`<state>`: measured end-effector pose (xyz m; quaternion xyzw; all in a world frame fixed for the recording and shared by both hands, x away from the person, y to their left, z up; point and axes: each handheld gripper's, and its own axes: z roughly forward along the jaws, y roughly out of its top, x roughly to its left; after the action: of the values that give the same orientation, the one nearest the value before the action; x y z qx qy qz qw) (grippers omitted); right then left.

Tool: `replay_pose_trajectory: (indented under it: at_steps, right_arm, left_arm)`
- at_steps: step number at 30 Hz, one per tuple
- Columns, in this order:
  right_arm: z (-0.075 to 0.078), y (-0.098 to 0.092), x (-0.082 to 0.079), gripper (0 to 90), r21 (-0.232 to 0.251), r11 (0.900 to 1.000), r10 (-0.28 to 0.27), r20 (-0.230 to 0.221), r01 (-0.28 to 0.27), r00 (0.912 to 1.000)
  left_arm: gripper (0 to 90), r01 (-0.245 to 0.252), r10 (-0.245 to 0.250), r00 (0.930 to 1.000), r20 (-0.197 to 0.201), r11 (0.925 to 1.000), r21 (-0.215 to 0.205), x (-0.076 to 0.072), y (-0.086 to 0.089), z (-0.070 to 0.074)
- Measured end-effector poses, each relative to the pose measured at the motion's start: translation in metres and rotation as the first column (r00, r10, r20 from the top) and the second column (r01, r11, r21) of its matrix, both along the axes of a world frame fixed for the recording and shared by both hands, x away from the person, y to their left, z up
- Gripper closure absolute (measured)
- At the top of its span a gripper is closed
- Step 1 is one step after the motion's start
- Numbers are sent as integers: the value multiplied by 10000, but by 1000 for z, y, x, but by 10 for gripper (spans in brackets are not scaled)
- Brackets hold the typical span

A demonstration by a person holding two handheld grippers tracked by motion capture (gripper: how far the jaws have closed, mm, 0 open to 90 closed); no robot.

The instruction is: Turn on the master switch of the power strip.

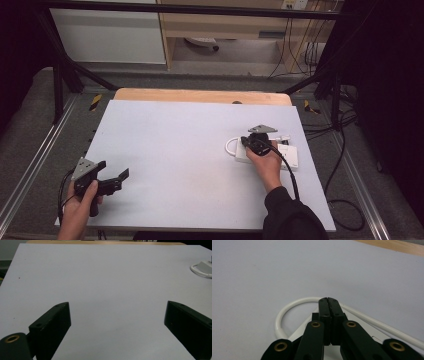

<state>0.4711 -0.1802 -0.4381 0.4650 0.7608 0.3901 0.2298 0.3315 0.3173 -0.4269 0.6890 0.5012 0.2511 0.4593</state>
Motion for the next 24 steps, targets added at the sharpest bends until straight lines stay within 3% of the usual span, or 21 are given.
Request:
replay_pose_trajectory:
  at_steps: [24]
  right_arm:
    - [-2, -2, 0, 900, 168, 9998, -51, -53, 52, 10000]
  left_arm:
    - [69, 53, -53, 10000, -76, 10000, 71, 0, -2, -1]
